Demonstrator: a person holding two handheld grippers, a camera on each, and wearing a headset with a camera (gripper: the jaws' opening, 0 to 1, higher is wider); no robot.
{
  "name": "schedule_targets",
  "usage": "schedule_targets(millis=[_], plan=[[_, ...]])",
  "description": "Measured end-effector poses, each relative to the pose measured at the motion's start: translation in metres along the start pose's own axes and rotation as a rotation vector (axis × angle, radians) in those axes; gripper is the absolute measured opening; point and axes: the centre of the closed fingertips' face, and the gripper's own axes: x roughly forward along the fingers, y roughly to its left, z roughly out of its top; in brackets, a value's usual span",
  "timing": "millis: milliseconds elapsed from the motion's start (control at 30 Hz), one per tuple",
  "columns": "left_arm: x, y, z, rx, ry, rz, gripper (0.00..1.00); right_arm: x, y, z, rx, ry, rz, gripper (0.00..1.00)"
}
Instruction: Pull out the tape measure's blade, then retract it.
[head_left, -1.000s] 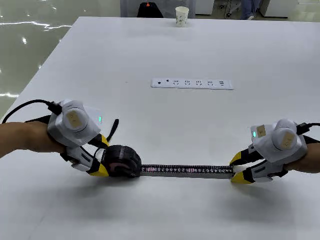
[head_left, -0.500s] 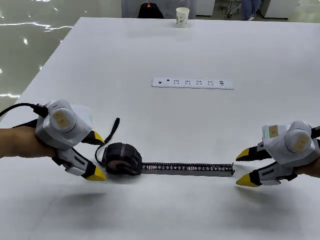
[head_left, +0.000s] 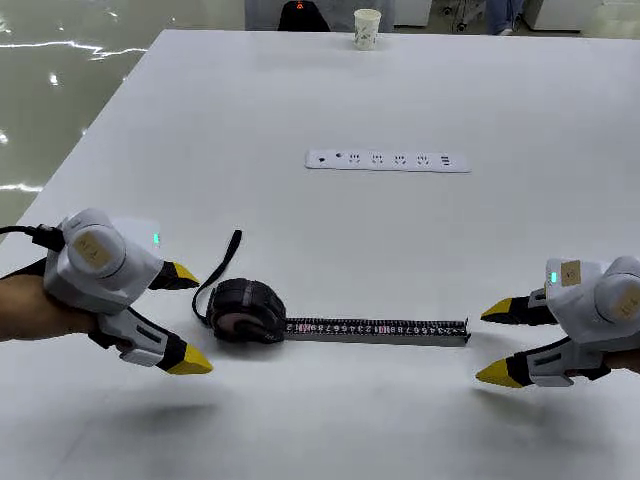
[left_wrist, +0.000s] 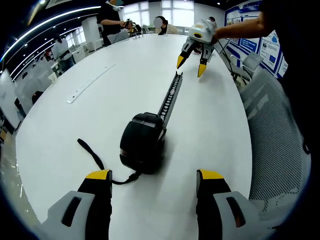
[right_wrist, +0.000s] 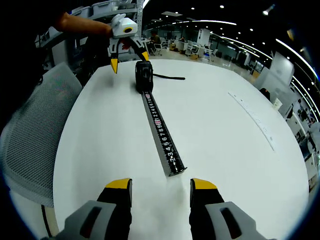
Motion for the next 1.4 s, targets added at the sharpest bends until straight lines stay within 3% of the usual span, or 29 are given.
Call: schedule_targets(millis=[400,700,1233,1400], plan=[[-0.008,-0.018,-0.003,-0.101,-0.077,0.072,0.72,-0.007,0.010,0.001,0.091,-0.060,-0.065,0.53],[-0.014,-0.024,0.001,-0.159,-0.140,0.137,0.77,-0.014,0.022,0.003,0.158,-0.113,-0.102,0.60],[-0.023,-0.055,0.007,-0.290,-0.248,0.234,0.83,-0.021,0.044,0.011,0.262,-0.186,-0.170,0.73],[-0.024,-0.063,0.006,-0.316,-0.257,0.254,0.85,-0.023,0.048,0.015,0.290,-0.211,-0.194,0.77]])
